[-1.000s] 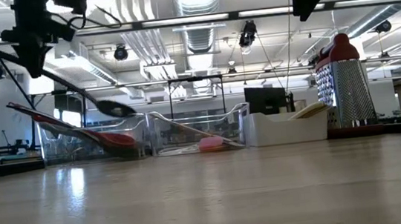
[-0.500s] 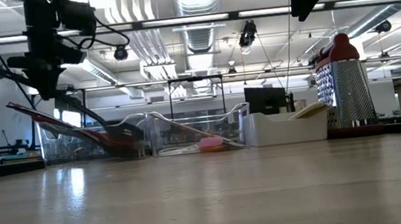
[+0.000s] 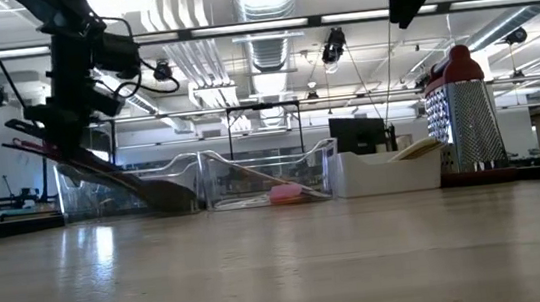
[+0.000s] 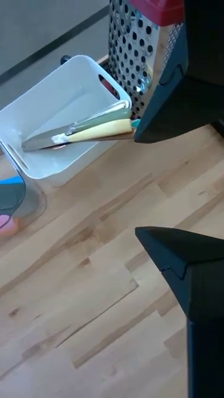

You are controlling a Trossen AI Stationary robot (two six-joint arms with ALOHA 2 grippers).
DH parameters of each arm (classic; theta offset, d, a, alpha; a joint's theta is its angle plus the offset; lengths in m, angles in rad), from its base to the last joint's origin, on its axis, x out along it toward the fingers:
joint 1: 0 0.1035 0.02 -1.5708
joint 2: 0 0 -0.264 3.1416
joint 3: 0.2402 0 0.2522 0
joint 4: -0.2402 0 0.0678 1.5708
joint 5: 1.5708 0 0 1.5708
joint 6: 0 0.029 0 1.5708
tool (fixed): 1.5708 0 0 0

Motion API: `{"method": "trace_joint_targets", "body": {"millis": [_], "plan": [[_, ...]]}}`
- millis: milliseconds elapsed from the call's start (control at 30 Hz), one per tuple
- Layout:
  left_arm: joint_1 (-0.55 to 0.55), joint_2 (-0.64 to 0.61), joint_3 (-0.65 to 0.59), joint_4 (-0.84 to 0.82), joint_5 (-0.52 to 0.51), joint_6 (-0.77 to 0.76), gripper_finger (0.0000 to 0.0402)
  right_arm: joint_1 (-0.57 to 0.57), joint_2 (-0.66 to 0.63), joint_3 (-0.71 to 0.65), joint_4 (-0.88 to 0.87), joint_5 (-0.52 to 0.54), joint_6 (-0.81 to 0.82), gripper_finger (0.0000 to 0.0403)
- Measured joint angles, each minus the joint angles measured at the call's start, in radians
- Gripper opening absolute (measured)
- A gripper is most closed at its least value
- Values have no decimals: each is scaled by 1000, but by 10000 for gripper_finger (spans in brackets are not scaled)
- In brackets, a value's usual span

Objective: Pick & Place Kitchen Items
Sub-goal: Put the black serving spoon into the left transparent bin, then return to Home Position

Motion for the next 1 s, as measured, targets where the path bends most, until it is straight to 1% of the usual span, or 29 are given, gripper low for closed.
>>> {"method": "trace_joint_targets", "body": {"millis": [33, 100, 167, 267, 367, 500, 600, 667, 733, 833, 867, 900, 933, 1000], "plan": [[0, 3, 0, 0, -11, -2, 99, -1, 0, 0, 3, 1, -1, 224], [0, 7, 1, 0, -38, -14, 140, 0, 0, 0, 4, 1, -2, 224], [0, 6, 8, -10, -29, -28, 184, 0, 0, 0, 5, 1, -2, 224], [-6, -6, 14, -20, -11, -38, 228, 0, 0, 0, 8, 1, -2, 224], [-9, -22, 30, -50, -27, -66, 248, 0, 0, 0, 17, 1, -2, 224], [-10, -54, 92, -99, -83, -104, 251, 0, 0, 0, 24, 1, -2, 224], [-11, -93, 164, -102, -63, -129, 251, 1, 0, 0, 29, 1, -2, 224], [-14, -121, 220, -99, -2, -157, 251, 1, 0, 0, 29, 1, -2, 224], [-15, -154, 279, -82, 115, -203, 250, 1, 0, 0, 30, 1, -2, 224], [-16, -213, 341, -18, 429, -278, 246, 0, 0, 0, 32, 1, -2, 224], [-18, -236, 352, 19, 521, -301, 244, 0, 0, 0, 35, 1, -2, 224], [-25, -261, 358, 54, 585, -321, 240, 0, 0, 0, 39, 1, -2, 224], [-34, -288, 362, 82, 617, -331, 235, 1, 0, 0, 43, 0, -2, 224], [-53, -343, 364, 126, 613, -345, 223, 1, 0, 0, 45, -2, -2, 224]]}}
